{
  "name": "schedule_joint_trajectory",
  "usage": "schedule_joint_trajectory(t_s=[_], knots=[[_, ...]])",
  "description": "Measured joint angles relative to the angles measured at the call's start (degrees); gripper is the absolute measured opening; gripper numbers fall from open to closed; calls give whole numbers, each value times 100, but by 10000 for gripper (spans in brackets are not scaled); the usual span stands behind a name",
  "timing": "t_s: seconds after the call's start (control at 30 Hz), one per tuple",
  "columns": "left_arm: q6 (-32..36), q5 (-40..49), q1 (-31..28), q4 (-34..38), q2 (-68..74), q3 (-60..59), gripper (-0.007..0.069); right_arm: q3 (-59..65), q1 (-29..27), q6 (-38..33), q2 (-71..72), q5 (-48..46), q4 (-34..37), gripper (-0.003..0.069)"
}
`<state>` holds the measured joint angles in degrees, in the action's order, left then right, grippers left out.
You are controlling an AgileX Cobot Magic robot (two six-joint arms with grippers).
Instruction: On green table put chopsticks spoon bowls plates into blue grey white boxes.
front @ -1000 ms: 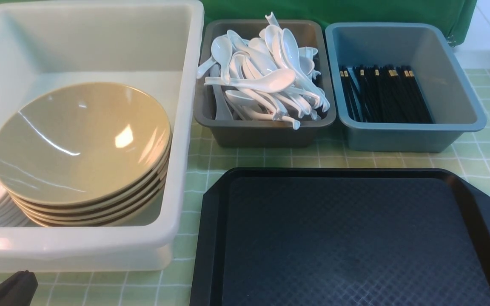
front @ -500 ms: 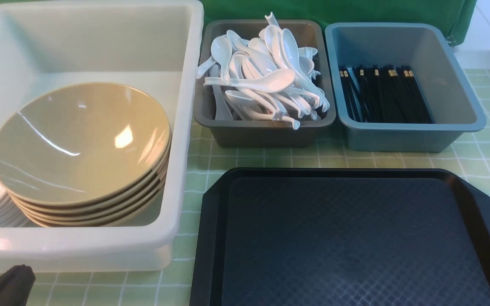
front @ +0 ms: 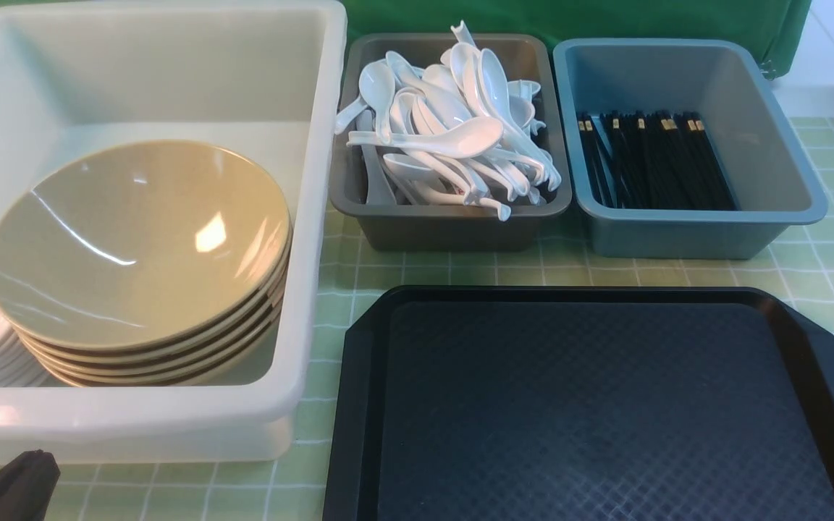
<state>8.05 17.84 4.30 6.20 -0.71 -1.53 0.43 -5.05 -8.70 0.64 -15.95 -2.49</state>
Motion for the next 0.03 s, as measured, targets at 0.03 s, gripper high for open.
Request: schedule_joint_trajectory(t_s=[0.03], knots=[[0,0,0,0,0,0,-1,0,0,0,0,0,0,117]])
